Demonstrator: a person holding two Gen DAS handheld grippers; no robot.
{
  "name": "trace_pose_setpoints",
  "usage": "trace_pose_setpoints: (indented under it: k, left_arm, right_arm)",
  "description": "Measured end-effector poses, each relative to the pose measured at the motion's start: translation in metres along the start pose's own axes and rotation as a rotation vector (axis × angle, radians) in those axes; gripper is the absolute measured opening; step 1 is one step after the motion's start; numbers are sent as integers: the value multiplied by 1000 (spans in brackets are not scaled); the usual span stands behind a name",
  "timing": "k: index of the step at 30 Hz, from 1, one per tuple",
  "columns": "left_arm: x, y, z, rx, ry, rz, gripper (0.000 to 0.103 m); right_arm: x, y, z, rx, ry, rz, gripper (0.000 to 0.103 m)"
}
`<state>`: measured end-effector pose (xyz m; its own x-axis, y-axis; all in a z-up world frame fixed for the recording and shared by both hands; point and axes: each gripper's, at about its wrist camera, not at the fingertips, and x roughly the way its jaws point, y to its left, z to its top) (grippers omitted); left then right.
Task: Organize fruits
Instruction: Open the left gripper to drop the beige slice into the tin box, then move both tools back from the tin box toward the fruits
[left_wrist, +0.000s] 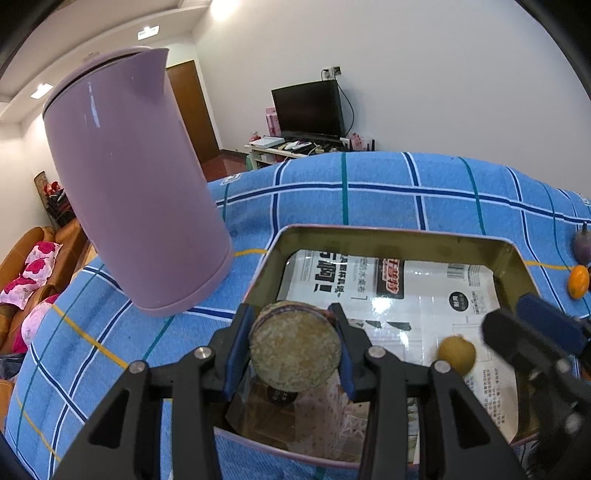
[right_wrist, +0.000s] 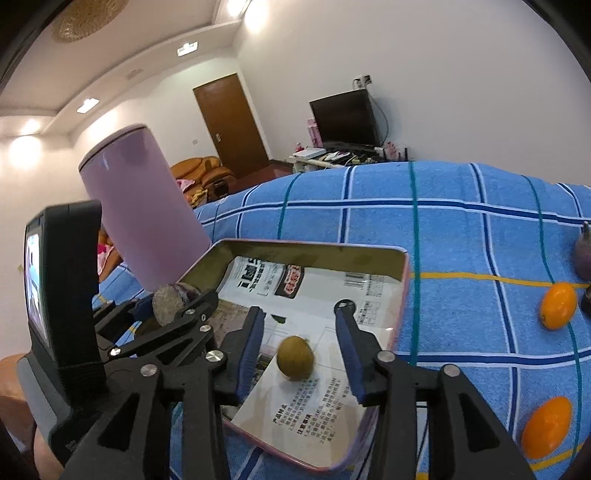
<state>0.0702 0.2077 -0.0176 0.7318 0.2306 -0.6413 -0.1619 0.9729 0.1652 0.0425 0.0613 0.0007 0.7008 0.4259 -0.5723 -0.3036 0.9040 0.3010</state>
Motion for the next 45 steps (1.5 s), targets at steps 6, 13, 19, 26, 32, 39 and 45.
trace_pose_setpoints:
  k: [6, 13, 19, 26, 32, 39, 45]
  left_arm:
    - [-14, 0, 0, -28, -78, -7, 80]
    - [-27, -5, -1, -30, -164, 1, 96]
    - [-28, -4, -1, -52, -165, -27, 96]
    - [-28, -4, -2, -65, -165, -24, 96]
    - [-30, -5, -3, -66, -167, -26, 96]
    - [-32, -6, -4, -72, -167, -25, 96]
    - [-31, -5, -5, -79, -164, -24, 96]
  right_arm:
    - [-27, -9, 3, 30, -135, -52, 55]
    - [-53, -14, 3, 17, -284, -193, 70]
    - [-54, -16, 4, -2, -304, -260, 70]
    - [-55, -17, 3, -19, -315, -286, 70]
    - [-56, -18, 0, -19, -316, -293, 70]
    - [-57, -16, -1, -36, -319, -302, 70]
    - [-60, -14, -2, -55, -322, -315, 70]
